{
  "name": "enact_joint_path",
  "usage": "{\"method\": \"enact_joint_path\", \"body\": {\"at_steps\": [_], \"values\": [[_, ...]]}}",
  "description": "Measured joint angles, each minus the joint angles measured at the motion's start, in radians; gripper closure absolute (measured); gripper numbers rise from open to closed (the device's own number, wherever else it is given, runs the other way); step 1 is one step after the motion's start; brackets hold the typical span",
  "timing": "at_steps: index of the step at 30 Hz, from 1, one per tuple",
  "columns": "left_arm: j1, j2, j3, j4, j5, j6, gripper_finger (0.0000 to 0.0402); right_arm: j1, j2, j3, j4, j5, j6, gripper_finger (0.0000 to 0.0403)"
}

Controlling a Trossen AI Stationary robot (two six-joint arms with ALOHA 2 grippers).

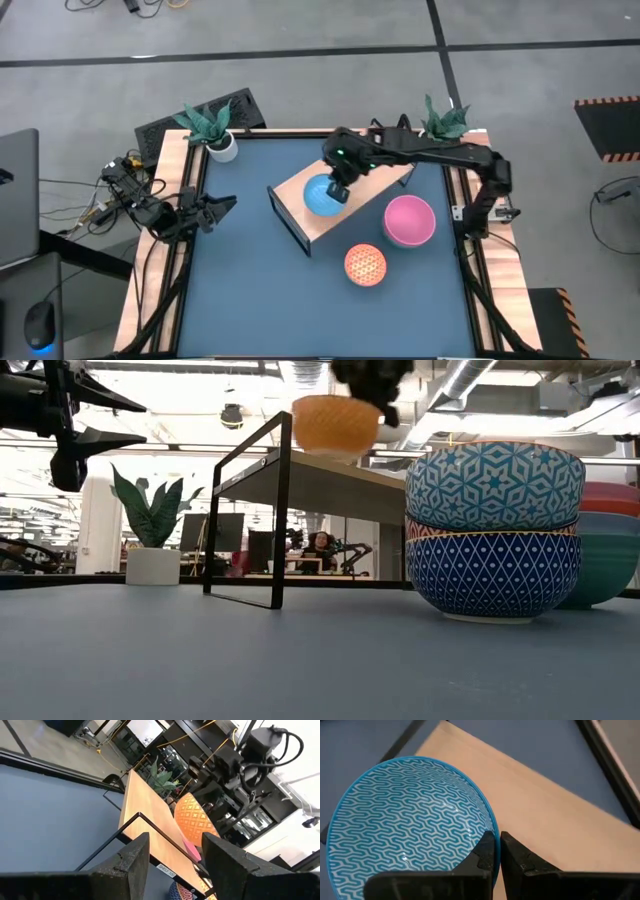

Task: Place and stack bowls onto a shelf
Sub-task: Put the blue patterned bowl on the shelf

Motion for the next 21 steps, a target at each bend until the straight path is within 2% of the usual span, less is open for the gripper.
{"method": "enact_joint_path", "body": {"at_steps": [4, 9, 21], "values": [[0.000, 0.000, 0.000, -0.004, 0.000, 0.003, 0.0236, -0.017, 0.069, 0.079, -0.006, -0.071, -0.041, 0.0368], [0.000, 0.000, 0.000, -0.028, 0.001, -0.006, 0.0236, -0.029, 0.117, 0.095, -0.012, -0.111, -0.071, 0.0368], [0.000, 0.000, 0.000, -0.027, -0.001, -0.006, 0.0236, -0.049, 0.148, 0.099, 0.021, -0.121, -0.084, 0.0366]]}}
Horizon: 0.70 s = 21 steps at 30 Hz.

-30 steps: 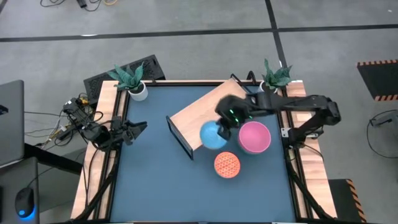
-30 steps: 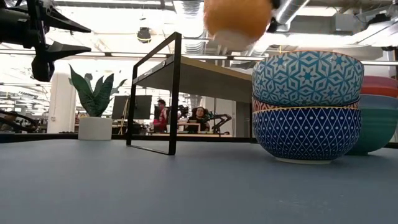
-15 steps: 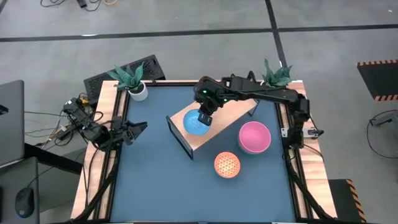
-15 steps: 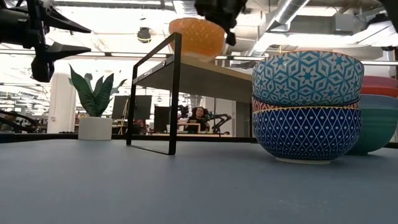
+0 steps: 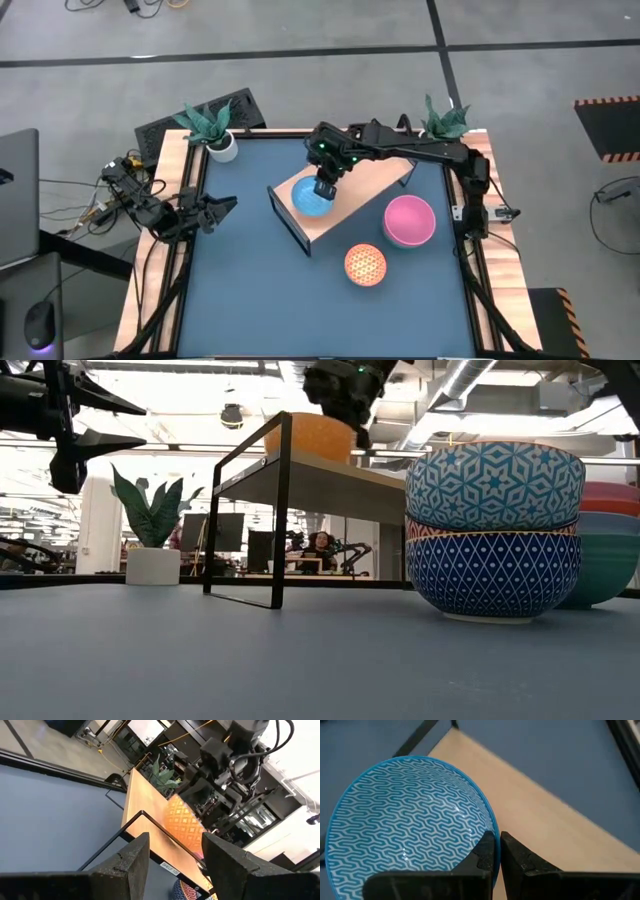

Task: Place and stack bowls onto a shelf
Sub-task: Put the blue patterned bowl on the shelf

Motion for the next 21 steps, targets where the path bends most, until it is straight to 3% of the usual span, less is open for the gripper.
{"method": "enact_joint_path", "body": {"at_steps": [21], "values": [[0.000, 0.000, 0.000, 0.000, -0.002, 0.006, 0.0236, 0.001, 0.016, -0.001, -0.017, -0.044, -0.019, 0.0338]]}}
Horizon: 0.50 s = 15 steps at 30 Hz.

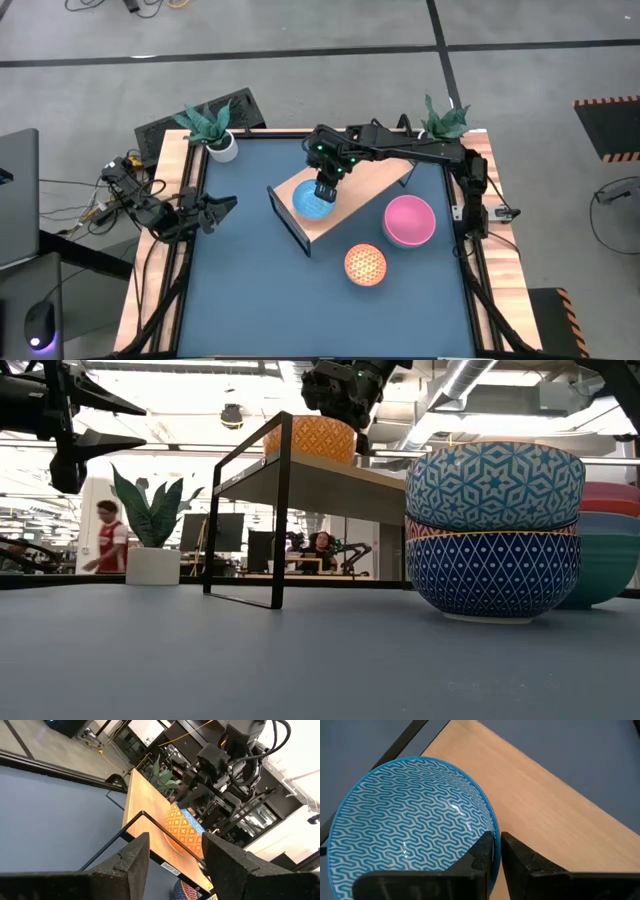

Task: Place and stack bowls onto a shelf
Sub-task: Put the blue patterned bowl on the shelf

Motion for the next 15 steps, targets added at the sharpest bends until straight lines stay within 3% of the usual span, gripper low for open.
{"method": "enact_joint_path", "body": {"at_steps": [15], "values": [[0.000, 0.000, 0.000, -0.018, 0.002, -0.008, 0.0236, 0.003, -0.030, 0.028, 0.030, -0.007, -0.056, 0.0335]]}}
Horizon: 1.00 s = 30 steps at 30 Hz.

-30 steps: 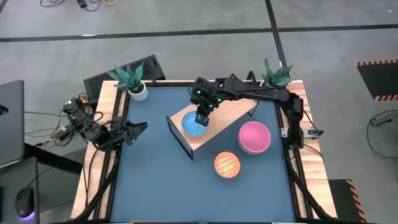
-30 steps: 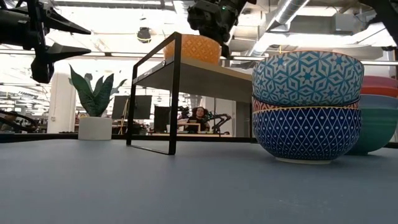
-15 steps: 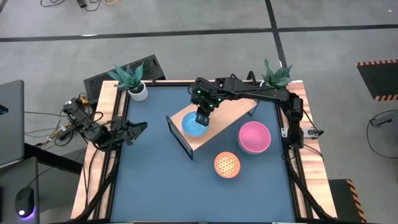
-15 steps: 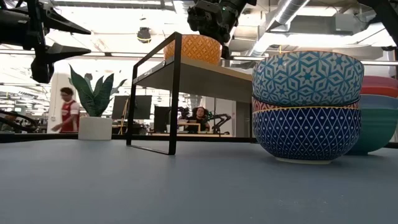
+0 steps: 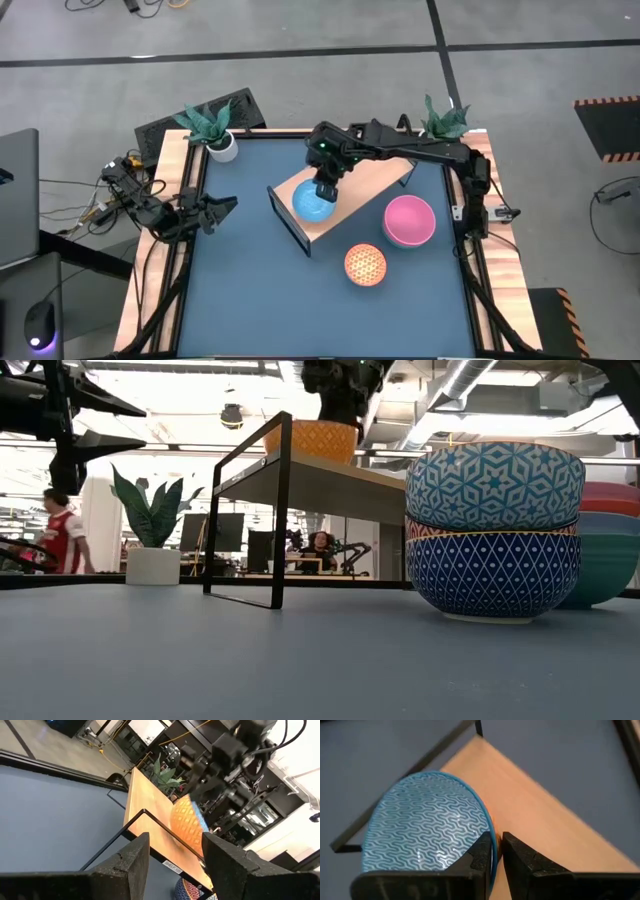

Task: Place and stack bowls onto a shelf
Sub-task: Put the blue patterned bowl on the shelf

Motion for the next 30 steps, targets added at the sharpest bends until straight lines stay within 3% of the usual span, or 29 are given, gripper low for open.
{"method": "enact_joint_path", "body": {"at_steps": [6, 16, 30], "values": [[0.000, 0.000, 0.000, 0.000, 0.000, 0.000, 0.0236, -0.007, -0.016, 0.063, -0.013, -0.001, 0.001, 0.0335], [0.000, 0.000, 0.000, -0.006, 0.006, -0.008, 0.0236, -0.014, 0.016, 0.058, -0.052, -0.077, 0.012, 0.0335], [0.000, 0.000, 0.000, -0.006, 0.008, -0.014, 0.0236, -0.015, 0.017, 0.009, -0.022, -0.077, 0.015, 0.0335]]}}
